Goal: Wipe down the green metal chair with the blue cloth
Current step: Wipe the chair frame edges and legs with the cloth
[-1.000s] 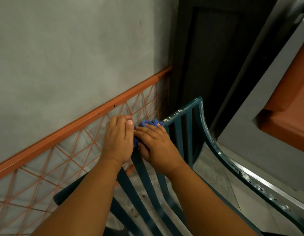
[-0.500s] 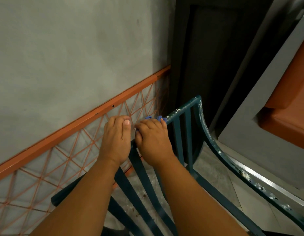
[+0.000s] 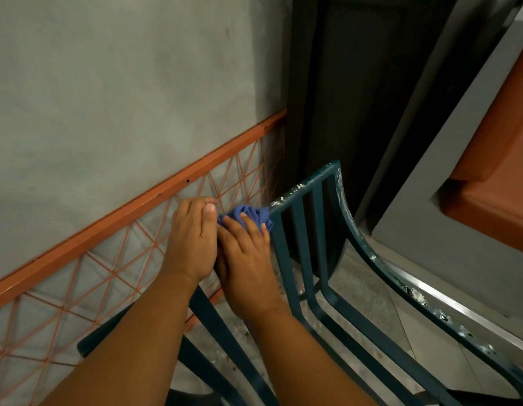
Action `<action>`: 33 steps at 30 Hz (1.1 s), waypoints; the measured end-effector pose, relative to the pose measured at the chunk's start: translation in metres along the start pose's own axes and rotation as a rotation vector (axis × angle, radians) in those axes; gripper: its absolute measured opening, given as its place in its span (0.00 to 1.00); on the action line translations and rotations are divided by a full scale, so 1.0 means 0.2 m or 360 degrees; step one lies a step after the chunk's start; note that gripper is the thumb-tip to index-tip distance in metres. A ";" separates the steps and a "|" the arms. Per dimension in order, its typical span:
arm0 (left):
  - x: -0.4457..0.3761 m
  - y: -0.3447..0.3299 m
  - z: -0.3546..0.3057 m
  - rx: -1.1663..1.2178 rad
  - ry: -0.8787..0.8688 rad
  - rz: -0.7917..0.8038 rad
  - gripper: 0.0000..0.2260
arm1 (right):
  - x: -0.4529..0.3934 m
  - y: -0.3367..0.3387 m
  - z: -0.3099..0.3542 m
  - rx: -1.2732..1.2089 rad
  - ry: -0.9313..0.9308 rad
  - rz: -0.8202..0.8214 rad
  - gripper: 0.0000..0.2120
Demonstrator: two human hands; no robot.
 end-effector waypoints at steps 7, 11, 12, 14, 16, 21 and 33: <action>0.01 0.00 -0.02 -0.0070 -0.0050 0.0034 0.19 | -0.01 0.02 -0.03 0.0107 -0.0095 -0.0079 0.24; 0.00 0.00 -0.01 -0.0037 0.0006 0.0040 0.15 | 0.02 -0.04 0.06 0.0110 -0.0089 -0.0139 0.25; 0.01 0.00 -0.02 -0.0037 0.0007 0.0038 0.15 | 0.05 -0.03 0.05 0.0103 -0.0020 -0.0126 0.24; 0.01 0.00 -0.03 -0.0034 -0.0014 0.0047 0.17 | 0.07 0.01 0.00 0.0129 0.0039 -0.0136 0.23; 0.01 0.00 -0.03 -0.0039 -0.0026 0.0073 0.20 | 0.03 0.02 0.00 0.0157 -0.0091 -0.0170 0.22; 0.01 0.00 -0.02 -0.0024 -0.0026 0.0066 0.19 | -0.01 -0.01 0.03 0.0224 -0.0128 -0.0161 0.24; 0.01 0.00 -0.02 -0.0001 0.0010 0.0109 0.20 | 0.25 0.06 -0.17 -0.1746 -0.1584 -0.1412 0.09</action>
Point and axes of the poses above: each hand's wrist, its own x-axis away from the middle knuckle, its own y-axis out of the back of the hand, z = x × y, the point moved 2 cm from there along -x, towards the middle knuckle, and after that the axes turned 11 degrees about y, right-handed, at the moved point
